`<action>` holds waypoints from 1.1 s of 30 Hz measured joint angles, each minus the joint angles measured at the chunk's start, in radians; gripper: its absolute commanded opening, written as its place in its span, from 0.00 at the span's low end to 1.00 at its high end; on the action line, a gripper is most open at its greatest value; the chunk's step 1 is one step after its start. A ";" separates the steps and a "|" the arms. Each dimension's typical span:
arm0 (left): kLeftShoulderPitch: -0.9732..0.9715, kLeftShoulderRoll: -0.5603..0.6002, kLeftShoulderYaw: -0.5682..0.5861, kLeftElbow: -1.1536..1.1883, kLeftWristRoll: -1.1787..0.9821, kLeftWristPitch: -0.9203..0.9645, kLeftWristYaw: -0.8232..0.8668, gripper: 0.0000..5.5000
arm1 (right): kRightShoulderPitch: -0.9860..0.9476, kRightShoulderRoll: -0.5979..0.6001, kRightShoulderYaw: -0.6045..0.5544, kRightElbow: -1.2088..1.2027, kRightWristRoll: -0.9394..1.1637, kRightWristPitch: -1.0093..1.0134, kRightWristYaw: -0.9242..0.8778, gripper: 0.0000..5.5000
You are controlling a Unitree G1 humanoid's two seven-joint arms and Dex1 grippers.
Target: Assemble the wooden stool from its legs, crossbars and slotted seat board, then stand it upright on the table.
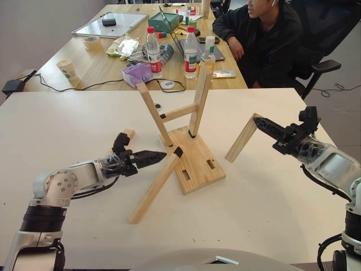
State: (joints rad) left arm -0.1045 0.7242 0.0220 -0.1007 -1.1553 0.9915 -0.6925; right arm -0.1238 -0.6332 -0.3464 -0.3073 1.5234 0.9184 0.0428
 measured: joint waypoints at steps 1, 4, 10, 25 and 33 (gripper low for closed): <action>0.018 0.000 -0.008 -0.009 0.014 0.006 -0.018 0.98 | -0.001 0.000 0.000 0.000 0.000 0.000 0.000 0.07; 0.061 0.005 -0.029 -0.023 0.076 0.008 -0.068 0.98 | -0.001 0.000 0.001 0.000 0.000 0.000 0.000 0.07; 0.113 0.008 -0.037 -0.083 0.116 0.020 -0.117 0.98 | -0.003 -0.001 0.001 0.005 0.000 0.000 0.000 0.07; 0.154 0.005 -0.054 -0.237 0.147 0.034 -0.161 0.98 | -0.003 -0.002 0.006 0.001 0.010 0.000 -0.001 0.07; 0.050 -0.018 -0.071 -0.046 0.313 -0.082 -0.204 0.98 | -0.079 0.011 0.234 -0.100 -0.120 0.028 0.156 0.07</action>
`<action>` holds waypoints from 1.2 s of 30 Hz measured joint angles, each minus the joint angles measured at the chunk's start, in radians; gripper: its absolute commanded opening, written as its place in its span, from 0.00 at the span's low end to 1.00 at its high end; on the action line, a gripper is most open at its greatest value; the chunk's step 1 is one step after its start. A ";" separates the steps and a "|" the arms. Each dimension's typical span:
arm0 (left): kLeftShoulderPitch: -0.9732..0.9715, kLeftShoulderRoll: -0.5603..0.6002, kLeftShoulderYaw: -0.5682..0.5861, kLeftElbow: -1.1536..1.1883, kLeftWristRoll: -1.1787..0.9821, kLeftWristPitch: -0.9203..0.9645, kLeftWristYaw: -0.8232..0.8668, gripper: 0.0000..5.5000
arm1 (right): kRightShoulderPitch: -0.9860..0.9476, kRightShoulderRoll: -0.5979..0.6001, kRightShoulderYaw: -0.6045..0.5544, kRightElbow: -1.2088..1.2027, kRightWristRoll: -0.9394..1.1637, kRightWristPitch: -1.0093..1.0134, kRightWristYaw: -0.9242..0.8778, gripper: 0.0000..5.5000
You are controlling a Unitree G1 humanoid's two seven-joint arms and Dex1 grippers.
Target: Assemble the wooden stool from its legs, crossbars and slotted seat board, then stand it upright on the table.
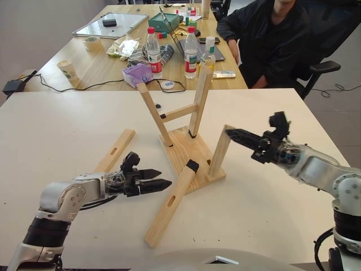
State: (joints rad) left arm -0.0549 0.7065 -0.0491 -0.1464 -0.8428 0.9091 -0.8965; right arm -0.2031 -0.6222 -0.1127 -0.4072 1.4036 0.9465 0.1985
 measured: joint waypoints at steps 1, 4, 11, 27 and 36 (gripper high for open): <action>-0.007 -0.013 -0.022 0.012 0.039 -0.034 -0.001 0.98 | -0.039 0.044 0.034 0.023 -0.065 -0.023 0.005 0.07; -0.006 -0.048 -0.081 0.022 0.129 -0.122 -0.014 0.98 | -0.145 0.151 0.112 0.097 -0.223 -0.109 0.015 0.07; -0.027 -0.182 -0.160 0.095 0.308 -0.318 0.014 0.98 | -0.205 0.226 0.245 0.265 -0.613 -0.295 0.093 0.07; -0.013 -0.191 -0.179 -0.089 0.265 -0.217 -0.020 0.98 | -0.204 0.259 0.113 0.288 -0.702 -0.274 0.165 0.07; 0.025 -0.175 -0.204 -0.126 0.274 -0.211 -0.038 0.98 | -0.190 0.257 0.044 0.234 -0.693 -0.207 0.167 0.07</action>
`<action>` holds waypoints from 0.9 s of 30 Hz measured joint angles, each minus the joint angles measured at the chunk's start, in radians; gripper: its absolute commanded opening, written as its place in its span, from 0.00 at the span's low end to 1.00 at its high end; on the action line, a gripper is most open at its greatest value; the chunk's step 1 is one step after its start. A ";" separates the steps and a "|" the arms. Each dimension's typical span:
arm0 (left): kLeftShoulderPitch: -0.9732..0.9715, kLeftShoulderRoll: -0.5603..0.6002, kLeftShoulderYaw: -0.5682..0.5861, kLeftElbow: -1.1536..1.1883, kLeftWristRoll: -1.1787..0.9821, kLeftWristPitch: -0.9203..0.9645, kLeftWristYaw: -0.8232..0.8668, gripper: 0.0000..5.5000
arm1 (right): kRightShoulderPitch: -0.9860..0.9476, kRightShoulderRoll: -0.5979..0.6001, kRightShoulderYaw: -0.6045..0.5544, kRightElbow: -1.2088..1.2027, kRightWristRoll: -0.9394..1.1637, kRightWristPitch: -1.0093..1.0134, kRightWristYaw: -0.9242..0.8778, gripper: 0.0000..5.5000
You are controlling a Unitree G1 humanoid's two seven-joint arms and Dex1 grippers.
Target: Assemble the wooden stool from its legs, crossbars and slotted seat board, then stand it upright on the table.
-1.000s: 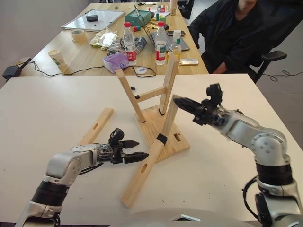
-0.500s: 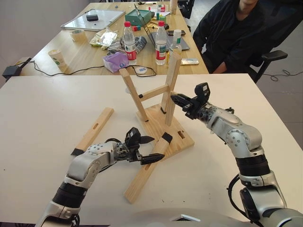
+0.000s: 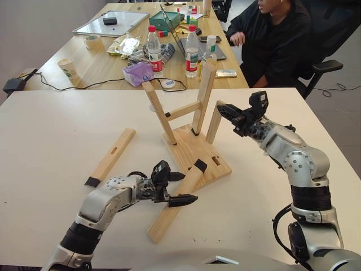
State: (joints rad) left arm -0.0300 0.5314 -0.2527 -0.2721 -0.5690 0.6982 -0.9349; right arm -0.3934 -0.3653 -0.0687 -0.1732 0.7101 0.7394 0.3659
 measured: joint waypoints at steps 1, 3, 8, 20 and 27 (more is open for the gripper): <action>0.000 0.003 -0.007 -0.018 -0.002 0.001 -0.003 0.98 | 0.007 -0.001 -0.013 -0.008 0.001 0.008 0.000 0.07; 0.004 0.004 -0.019 -0.043 -0.004 0.017 -0.006 0.98 | 0.018 -0.001 -0.031 -0.020 0.002 0.019 -0.001 0.07; 0.035 0.021 -0.047 -0.094 -0.022 0.050 -0.014 0.98 | 0.028 -0.001 -0.050 -0.046 0.006 0.059 -0.001 0.07; -0.031 0.129 -0.030 -0.119 -0.093 0.118 -0.124 0.98 | 0.085 -0.007 -0.088 -0.153 0.047 0.137 0.025 0.07; -0.039 0.403 0.098 -0.211 -0.413 0.386 -0.376 0.98 | 0.145 -0.047 -0.126 -0.252 0.115 0.180 0.065 0.07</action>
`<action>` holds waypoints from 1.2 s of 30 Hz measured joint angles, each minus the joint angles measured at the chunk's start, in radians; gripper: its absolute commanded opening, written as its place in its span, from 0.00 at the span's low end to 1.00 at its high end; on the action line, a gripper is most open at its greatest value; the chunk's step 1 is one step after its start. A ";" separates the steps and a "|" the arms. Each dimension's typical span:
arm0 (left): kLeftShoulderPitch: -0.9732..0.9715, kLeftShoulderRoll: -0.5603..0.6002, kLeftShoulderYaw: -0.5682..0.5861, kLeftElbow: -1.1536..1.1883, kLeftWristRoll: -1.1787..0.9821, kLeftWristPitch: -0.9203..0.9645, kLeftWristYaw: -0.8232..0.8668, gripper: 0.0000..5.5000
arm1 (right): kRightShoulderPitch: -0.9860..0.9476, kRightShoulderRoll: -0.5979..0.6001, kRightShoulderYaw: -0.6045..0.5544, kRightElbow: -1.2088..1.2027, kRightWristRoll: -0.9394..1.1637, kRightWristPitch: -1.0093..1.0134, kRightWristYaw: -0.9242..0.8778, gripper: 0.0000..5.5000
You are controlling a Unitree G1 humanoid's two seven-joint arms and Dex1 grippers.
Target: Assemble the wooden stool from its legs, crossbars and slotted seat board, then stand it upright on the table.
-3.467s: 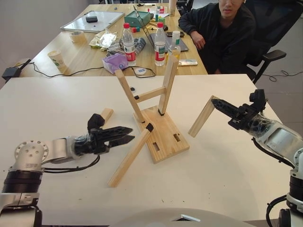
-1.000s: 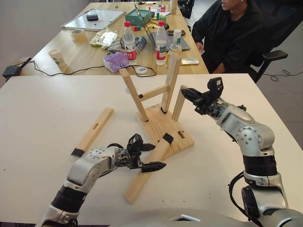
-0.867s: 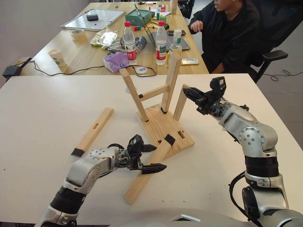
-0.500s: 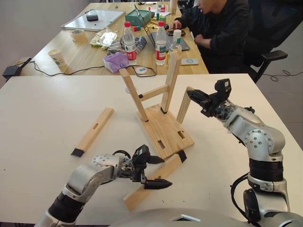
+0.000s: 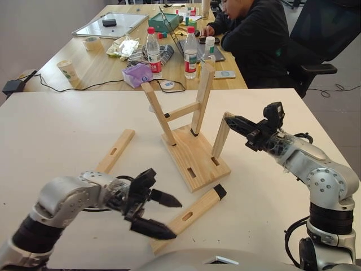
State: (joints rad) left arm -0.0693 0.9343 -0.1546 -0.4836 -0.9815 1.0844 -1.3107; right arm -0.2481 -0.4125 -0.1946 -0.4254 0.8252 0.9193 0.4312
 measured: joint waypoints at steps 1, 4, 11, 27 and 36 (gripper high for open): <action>0.011 0.011 -0.005 -0.005 0.004 0.000 0.000 0.98 | 0.000 0.000 0.000 0.000 0.000 0.001 -0.001 0.07; 0.057 0.046 -0.053 -0.045 0.043 -0.002 0.010 0.98 | 0.000 0.001 0.000 -0.006 0.003 0.010 -0.004 0.07; 0.327 0.212 -0.221 -0.136 0.385 -0.343 -0.024 0.98 | 0.009 -0.032 -0.019 -0.023 0.021 0.037 -0.020 0.07; 0.621 0.185 -0.136 0.186 0.608 -1.180 0.057 0.98 | 0.050 -0.031 -0.013 -0.086 0.072 0.044 -0.039 0.07; 0.670 0.297 -0.010 0.071 0.350 -0.823 0.023 0.98 | 0.057 -0.036 0.007 -0.114 0.087 0.044 -0.020 0.07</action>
State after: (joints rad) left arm 0.6008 1.2315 -0.1641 -0.4130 -0.6314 0.2612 -1.2876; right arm -0.1913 -0.4483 -0.1877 -0.5395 0.9123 0.9631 0.4116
